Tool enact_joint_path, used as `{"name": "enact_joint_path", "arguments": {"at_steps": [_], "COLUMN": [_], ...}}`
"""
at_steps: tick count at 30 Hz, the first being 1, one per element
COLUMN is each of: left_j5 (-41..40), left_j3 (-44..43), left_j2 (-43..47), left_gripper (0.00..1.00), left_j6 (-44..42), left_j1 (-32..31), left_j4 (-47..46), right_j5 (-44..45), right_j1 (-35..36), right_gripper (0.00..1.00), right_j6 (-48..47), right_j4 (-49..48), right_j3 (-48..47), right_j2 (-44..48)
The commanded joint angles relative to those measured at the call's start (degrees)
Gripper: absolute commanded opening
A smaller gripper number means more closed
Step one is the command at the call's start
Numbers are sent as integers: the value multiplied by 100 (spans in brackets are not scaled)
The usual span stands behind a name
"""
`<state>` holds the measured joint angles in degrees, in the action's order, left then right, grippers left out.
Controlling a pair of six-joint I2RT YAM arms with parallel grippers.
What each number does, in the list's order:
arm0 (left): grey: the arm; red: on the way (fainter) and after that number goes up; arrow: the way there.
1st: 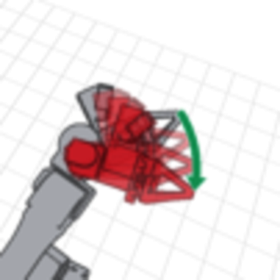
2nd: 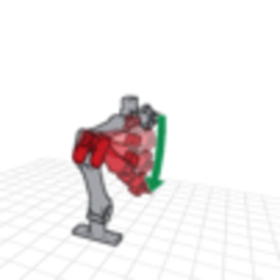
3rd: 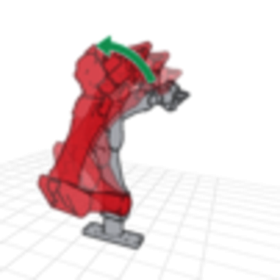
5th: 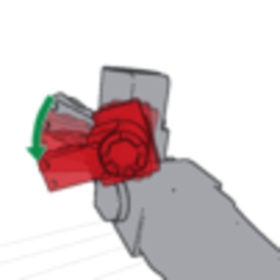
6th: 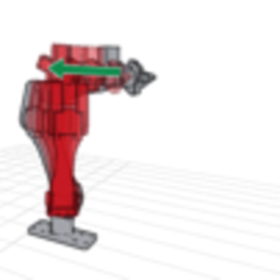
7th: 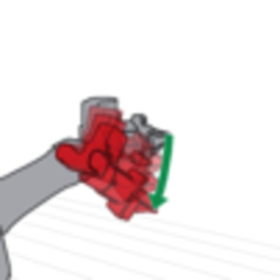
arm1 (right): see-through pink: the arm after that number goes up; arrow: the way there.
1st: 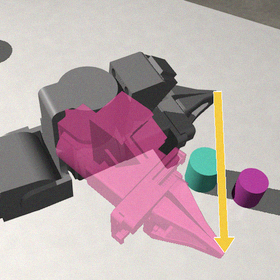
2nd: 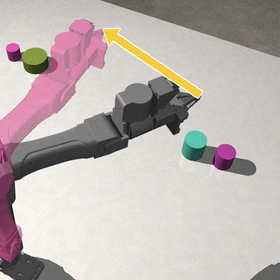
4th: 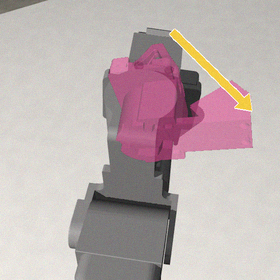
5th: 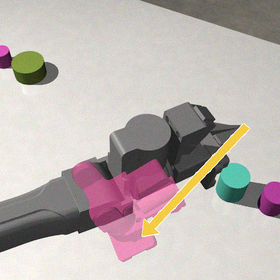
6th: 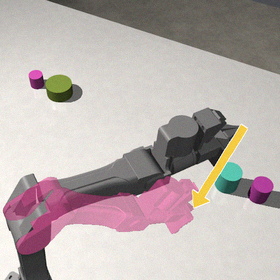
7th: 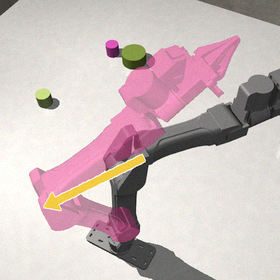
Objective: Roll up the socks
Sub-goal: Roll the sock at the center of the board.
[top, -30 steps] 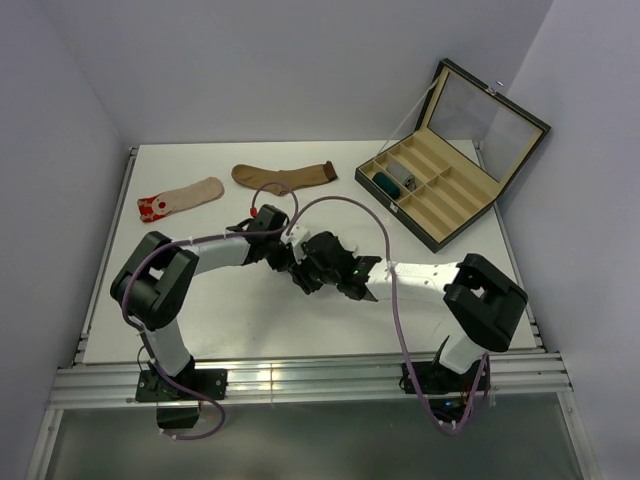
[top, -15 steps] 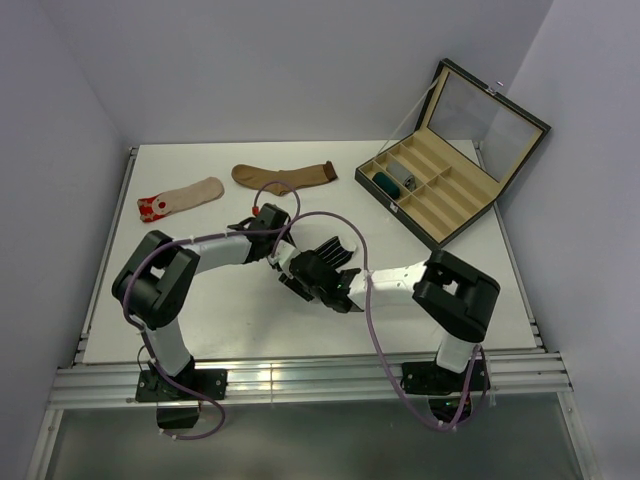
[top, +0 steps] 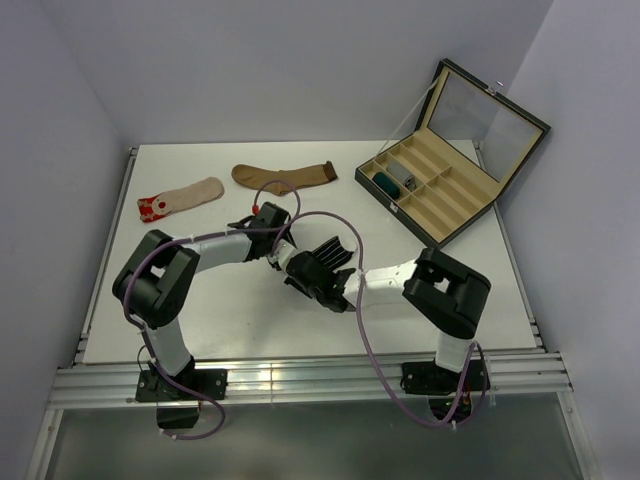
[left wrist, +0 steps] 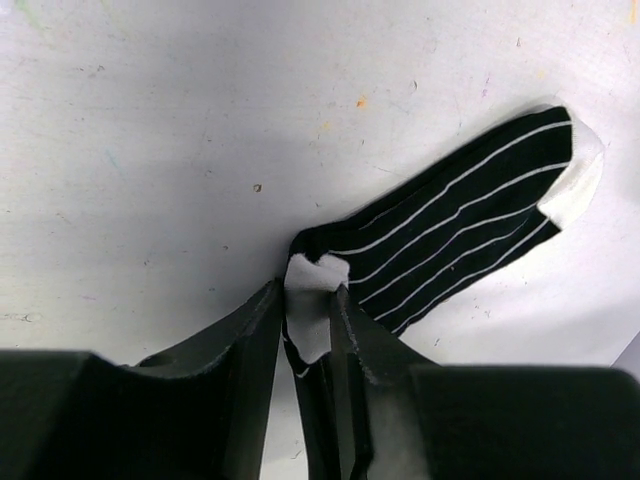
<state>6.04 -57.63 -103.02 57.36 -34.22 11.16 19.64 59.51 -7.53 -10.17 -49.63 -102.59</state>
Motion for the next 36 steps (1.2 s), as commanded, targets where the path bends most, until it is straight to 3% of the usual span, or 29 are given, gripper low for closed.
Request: {"name": "enact_joint_path", "arguments": {"at_steps": [1,3,6,13,19,21,26,36], "left_j5": [-490,-525,-578,-833,-490,-464,-420,-350], "left_j3": [50,50,85,514,805,788,718,437], "left_j2": [-26,132,501,1398,1487,1417,1232,802], "left_gripper": [36,40,53,63,64,63,62,57], "left_j6": [-261,-191,-15,565,776,785,803,697], "left_j1": [-50,-15,73,214,187,117,-76,-234], "left_j4": [704,686,668,327,-96,-88,-105,-96], "right_j5": [-758,-1496,-2830,-5687,-7577,-7834,-7940,-7580], "right_j1": [-210,-491,-869,-2091,-3102,-3374,-3639,-3832], "right_gripper": [0,0,0,0,0,0,0,0], "right_j6": [339,454,708,1717,3622,4177,4663,4568], "right_j4": [481,525,551,271,-1669,-2347,-2656,-1717], "right_j3": [-47,-21,14,14,549,673,682,480], "right_j2": [-114,19,282,354,-295,-620,-1087,-1439]}}
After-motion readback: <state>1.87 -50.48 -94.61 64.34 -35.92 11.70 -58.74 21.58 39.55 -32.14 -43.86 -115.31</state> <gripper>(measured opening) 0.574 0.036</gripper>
